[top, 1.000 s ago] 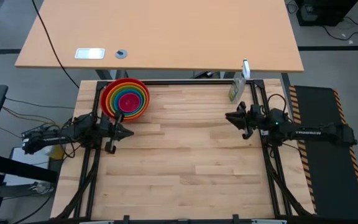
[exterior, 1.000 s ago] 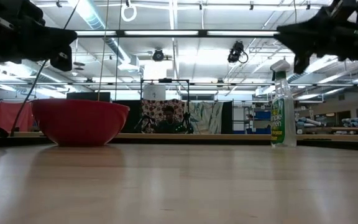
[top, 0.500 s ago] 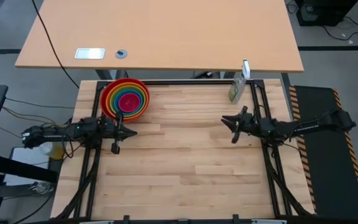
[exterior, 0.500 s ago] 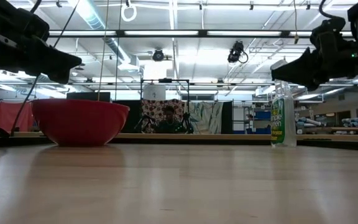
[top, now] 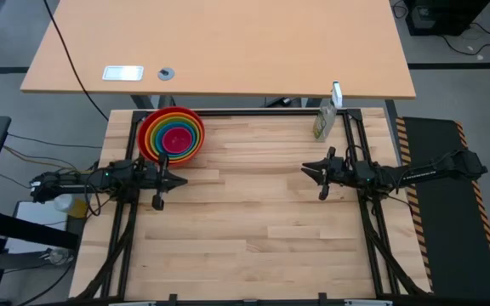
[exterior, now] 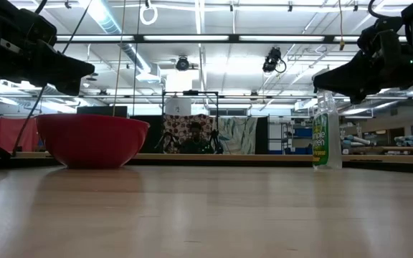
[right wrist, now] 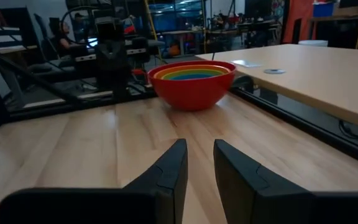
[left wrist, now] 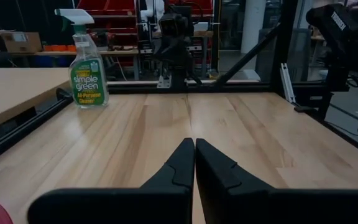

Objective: Nest bowls inside each other
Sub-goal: Return to Home Position

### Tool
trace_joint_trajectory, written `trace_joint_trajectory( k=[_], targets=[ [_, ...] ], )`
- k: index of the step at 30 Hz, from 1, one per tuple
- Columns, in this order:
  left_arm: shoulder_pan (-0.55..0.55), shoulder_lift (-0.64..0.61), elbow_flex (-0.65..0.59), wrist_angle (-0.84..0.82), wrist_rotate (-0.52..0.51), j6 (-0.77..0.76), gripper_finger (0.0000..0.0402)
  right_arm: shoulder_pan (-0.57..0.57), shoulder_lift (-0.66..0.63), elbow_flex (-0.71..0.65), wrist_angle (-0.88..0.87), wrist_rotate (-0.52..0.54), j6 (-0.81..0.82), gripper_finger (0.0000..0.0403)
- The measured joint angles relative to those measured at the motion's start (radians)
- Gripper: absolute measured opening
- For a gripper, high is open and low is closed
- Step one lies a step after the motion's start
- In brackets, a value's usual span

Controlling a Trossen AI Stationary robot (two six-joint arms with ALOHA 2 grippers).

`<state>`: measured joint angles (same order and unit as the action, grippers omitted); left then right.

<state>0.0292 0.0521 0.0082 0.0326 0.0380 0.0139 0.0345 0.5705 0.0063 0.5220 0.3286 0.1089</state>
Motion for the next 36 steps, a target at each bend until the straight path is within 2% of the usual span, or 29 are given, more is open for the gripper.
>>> trace_joint_trajectory(
  k=[6, 19, 29, 36],
  targets=[
    [0.0, 0.0, 0.0, 0.0, 0.0, -0.003, 0.0018, 0.008, -0.019, 0.0, -0.011, -0.001, 0.0, 0.0087],
    [0.0, 0.0, 0.0, 0.0, 0.0, -0.003, 0.0018, 0.022, -0.25, 0.001, -0.009, -0.028, 0.0, 0.0087],
    [0.0, 0.0, 0.0, 0.0, 0.0, -0.002, 0.0018, 0.022, -0.318, 0.0, -0.242, -0.028, 0.0, 0.0087],
    [0.0, 0.0, 0.0, 0.0, 0.0, -0.002, 0.0018, 0.022, -0.327, 0.0, -0.221, -0.028, 0.0, 0.0087]
  ],
)
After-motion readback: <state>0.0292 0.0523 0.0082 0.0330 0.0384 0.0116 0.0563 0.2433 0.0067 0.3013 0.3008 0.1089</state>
